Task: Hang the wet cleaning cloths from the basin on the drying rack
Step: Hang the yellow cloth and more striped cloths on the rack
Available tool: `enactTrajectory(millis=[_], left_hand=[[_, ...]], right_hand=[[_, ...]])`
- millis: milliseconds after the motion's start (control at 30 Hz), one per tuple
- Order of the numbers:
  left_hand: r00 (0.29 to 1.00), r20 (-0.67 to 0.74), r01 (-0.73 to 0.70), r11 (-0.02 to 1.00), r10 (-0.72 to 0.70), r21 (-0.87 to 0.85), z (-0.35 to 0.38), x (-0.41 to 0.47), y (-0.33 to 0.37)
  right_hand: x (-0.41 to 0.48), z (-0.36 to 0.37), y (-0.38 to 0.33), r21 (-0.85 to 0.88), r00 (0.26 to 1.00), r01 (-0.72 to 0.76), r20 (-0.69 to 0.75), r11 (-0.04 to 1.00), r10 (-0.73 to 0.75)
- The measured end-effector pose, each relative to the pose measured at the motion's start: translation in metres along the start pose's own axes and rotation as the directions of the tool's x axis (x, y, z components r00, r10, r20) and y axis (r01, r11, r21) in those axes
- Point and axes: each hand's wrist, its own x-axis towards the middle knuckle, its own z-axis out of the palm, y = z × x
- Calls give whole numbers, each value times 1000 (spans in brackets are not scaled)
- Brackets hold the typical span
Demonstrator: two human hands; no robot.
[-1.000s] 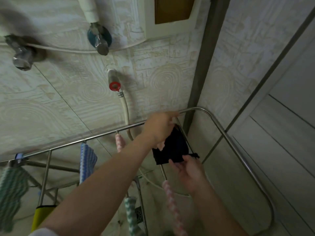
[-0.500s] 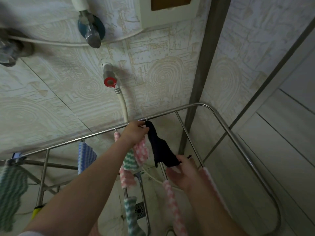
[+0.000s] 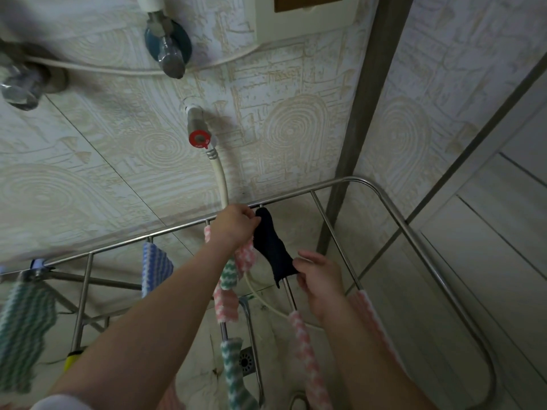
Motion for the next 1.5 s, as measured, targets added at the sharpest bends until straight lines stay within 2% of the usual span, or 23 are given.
enactTrajectory(millis=[100, 200, 267, 300, 333, 367, 400, 433, 467, 533, 567, 633, 700, 833, 933, 1033, 1100, 1133, 1233, 1300, 1367, 1433, 1500], left_hand=[[999, -41, -33, 999, 34, 9, 2, 1, 4], [998, -53, -17, 1000, 18, 18, 1, -1, 7], [995, -96, -11, 1000, 9, -24, -4, -5, 7], [992, -123, -15, 997, 5, -75, -12, -11, 7], [991, -136, -17, 985, -7, -171, -19, -17, 9], [991, -128, -7, 945, -37, -326, -28, -25, 11], [994, -72, 34, 852, -84, -523, -38, -38, 13], [993, 22, 99, 699, -118, -708, -48, -52, 15], [985, 129, 168, 511, -112, -843, -57, -66, 17], [964, 265, 265, 189, -26, -945, -71, -90, 16], [957, 291, 288, 85, 24, -954, -75, -100, 15], [956, 287, 290, -29, 65, -957, -81, -119, 15], [967, 252, 254, -60, 49, -965, -87, -134, 13], [977, 203, 205, 23, -61, -979, -95, -146, 6], [985, 152, 160, 105, -78, -982, -101, -152, -2], [993, 14, 37, 199, -118, -979, -111, -153, -12], [987, -105, -72, 260, -118, -963, -125, -155, -22], [980, -172, -131, 328, -99, -935, -132, -154, -27], [964, -267, -223, 565, 5, -794, -145, -163, -30], [966, -230, -248, 663, 115, -707, -145, -180, -23], [934, -182, -354, 733, 307, -581, -135, -200, -8], [849, -128, -527, 801, 513, -285, -120, -215, 2], [807, -114, -579, 815, 579, 35, -105, -215, 2]], right_hand=[[0, 2, 6, -91, 993, 93, -66, 992, -99], [-6, 6, 7, -268, 983, 181, 38, 946, -177], [-16, 4, 0, -529, 964, 266, 167, 806, -209], [-25, 4, -5, -670, 948, 319, 224, 670, -227], [-32, 2, -10, -759, 928, 367, 265, 537, -261], [-41, 2, -17, -788, 905, 414, 304, 455, -297], [-51, 3, -24, -769, 882, 462, 348, 441, -317], [-61, 6, -29, -708, 866, 500, 394, 498, -308], [-71, 8, -35, -609, 862, 493, 438, 622, -254], [-93, 15, -41, -360, 828, 276, 560, 891, -30], [-101, 17, -39, -246, 781, 158, 623, 956, 32], [-110, 21, -34, -48, 727, 1, 685, 999, 32], [-118, 28, -28, 37, 735, -24, 678, 999, -8], [-131, 34, -24, 56, 760, -14, 649, 998, -26], [-142, 33, -24, 52, 762, 7, 646, 999, -40], [-147, 27, -28, 36, 756, 50, 652, 998, -61], [-153, 22, -32, 36, 782, 85, 618, 996, -89], [-157, 19, -35, 37, 802, 109, 588, 993, -110], [-165, 17, -41, 9, 838, 240, 502, 971, -212], [-173, 22, -42, 0, 861, 322, 415, 947, -293], [-177, 26, -42, 23, 874, 350, 352, 936, -336], [-182, 29, -43, 71, 880, 337, 332, 939, -340], [-184, 30, -42, 160, 889, 271, 337, 949, -311]])
